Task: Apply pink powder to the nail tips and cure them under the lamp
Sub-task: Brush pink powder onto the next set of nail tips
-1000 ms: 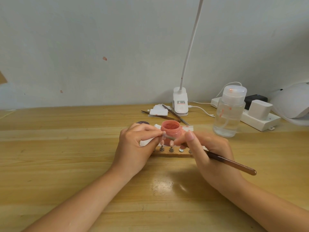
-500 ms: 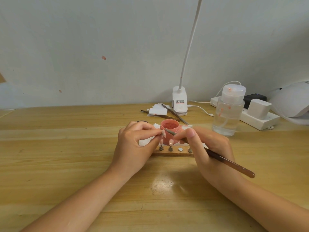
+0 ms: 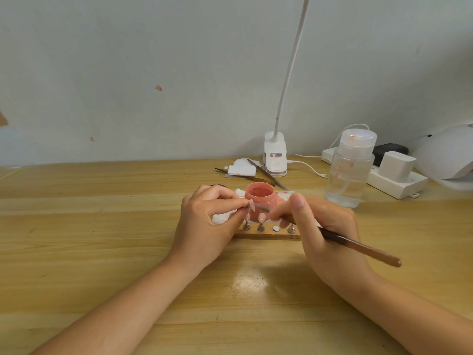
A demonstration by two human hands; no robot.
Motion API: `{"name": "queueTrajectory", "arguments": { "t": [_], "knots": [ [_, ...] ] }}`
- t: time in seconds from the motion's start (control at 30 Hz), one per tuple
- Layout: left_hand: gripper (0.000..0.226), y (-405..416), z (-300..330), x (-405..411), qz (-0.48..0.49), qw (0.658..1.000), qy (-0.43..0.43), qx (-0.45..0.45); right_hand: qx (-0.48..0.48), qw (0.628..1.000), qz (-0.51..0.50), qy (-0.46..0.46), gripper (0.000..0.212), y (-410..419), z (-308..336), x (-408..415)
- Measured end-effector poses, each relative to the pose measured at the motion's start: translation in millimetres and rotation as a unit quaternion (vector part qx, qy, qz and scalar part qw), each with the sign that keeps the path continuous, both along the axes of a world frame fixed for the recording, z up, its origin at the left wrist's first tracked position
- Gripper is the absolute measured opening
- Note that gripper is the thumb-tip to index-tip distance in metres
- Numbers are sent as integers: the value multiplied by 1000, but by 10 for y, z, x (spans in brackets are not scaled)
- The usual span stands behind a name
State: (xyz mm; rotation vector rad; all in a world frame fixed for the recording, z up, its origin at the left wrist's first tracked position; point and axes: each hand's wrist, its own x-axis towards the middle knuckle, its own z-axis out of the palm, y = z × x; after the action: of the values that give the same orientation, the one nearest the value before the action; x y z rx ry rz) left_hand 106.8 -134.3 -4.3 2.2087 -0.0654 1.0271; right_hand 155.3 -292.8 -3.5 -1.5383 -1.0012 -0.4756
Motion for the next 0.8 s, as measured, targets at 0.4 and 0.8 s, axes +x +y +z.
{"name": "queueTrajectory", "arguments": {
  "t": [0.4,0.8],
  "knots": [
    [14,4,1,-3,1,1000,-4,10,-16,1000,3,6,42,12,7,-4],
    [22,4,1,-3,-1,1000,-2,-2,0,999,1,40,49,-17,-20,8]
  ]
}}
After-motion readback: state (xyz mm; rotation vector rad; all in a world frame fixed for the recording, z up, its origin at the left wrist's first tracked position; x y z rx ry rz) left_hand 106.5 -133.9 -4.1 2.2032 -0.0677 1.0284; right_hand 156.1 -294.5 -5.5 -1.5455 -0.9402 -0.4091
